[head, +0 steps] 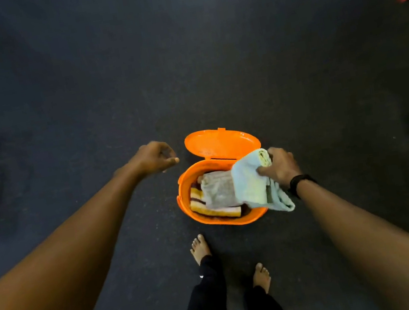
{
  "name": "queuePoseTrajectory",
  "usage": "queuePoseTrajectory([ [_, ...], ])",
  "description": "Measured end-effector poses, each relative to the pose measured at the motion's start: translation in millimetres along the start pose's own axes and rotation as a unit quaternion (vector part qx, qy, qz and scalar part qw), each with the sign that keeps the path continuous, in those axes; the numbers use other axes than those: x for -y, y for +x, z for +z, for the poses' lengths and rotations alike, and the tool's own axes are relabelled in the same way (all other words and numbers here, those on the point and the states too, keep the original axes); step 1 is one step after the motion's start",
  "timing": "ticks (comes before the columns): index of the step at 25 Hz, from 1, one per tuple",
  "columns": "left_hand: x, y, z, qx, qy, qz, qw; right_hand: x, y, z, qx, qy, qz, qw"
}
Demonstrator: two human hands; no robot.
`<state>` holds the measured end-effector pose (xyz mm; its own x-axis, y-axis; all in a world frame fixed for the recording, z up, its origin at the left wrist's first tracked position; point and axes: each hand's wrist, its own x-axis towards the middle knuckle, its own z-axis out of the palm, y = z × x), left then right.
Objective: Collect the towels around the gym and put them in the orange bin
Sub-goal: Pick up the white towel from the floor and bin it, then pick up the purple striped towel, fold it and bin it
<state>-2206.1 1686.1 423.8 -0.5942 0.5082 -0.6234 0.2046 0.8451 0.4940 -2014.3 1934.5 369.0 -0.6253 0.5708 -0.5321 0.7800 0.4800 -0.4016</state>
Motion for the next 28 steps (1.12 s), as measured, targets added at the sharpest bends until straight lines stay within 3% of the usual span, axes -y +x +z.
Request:
queuePoseTrajectory([
  [4,32,42,15,0.034,0.047,-0.002,0.998,-13,21,33,-0.029,-0.089,0.039,0.995],
  [7,41,53,23,0.06,0.043,-0.001,0.997,-25,23,39,0.011,-0.145,0.056,0.988],
  [12,29,62,3,0.046,0.047,0.008,0.998,-26,28,11,-0.007,-0.133,0.062,0.989],
  [19,-61,43,-51,-0.034,0.059,0.097,0.993,16,23,-85,-0.082,-0.087,-0.013,0.993],
  [28,-228,-47,-127,-0.175,0.061,0.226,0.956,38,-53,-290,-0.208,-0.016,-0.101,0.973],
])
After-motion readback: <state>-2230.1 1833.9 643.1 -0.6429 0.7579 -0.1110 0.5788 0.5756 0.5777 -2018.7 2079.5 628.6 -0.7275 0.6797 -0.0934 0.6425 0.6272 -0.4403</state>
